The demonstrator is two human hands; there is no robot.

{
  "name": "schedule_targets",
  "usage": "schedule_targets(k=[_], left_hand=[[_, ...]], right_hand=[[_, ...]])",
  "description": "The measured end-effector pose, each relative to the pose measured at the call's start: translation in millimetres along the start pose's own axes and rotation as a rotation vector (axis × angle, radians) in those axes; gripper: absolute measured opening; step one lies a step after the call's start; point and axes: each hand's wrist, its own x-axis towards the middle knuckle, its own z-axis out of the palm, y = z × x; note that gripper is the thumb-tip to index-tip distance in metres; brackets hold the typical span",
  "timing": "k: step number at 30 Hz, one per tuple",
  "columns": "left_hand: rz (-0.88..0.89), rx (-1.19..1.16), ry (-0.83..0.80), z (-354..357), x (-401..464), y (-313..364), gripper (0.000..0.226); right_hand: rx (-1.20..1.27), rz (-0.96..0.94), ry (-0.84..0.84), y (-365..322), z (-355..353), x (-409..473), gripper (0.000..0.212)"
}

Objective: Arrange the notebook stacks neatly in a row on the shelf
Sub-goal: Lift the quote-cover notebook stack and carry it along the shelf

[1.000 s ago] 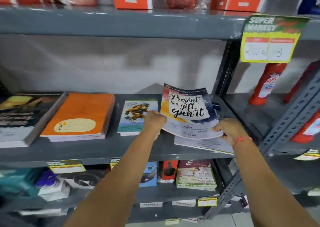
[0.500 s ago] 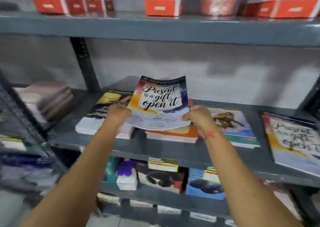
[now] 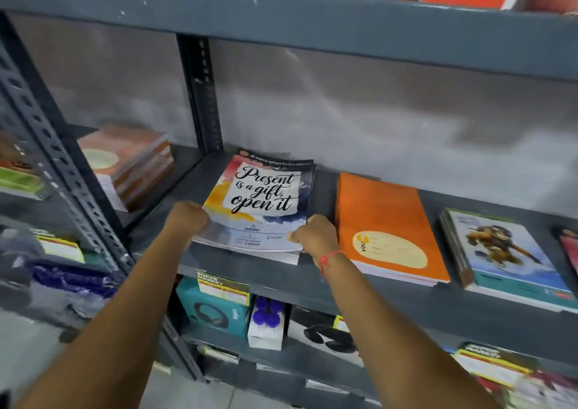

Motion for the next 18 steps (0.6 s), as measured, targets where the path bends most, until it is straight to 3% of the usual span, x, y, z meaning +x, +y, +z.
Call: schedule_targets(k=[2,5,7,12,15,18], left_hand=[[0.111,0.246,0.018,1.5,1.9,-7.9,0.02],[0.066,-0.081,0.004,-5.1,1.3,-5.5,0.028],[0.086,0.022,0.065,-7.9,5.0,-5.0,0.027],[0.091,0.236,0.136,-2.6,-5.1,15.0,0.04],[0.247,0.149,0.268,17.1,-27.1,49.9,0.032],[0.394,0.018,0.234,47.2,-62.1,95.7,0.021]], right_hand=[[-0.073,-0.009,-0.007,4.2,2.3,-0.9,0.034],[-0.176,0.006,-0.018,3.2,1.7,-3.4,0.057],[-0.226,-0.006,-0.012,-0.7,1.4,-6.0,0.059],[-0.441,-0.125,0.087,-5.6,-9.4,-15.2,0.036],[-0.347,-0.176,0.261,-3.2,-36.6,-18.4,0.023],[-0.267,-0.166,0.427,8.9,-77.7,-18.4,0.021]])
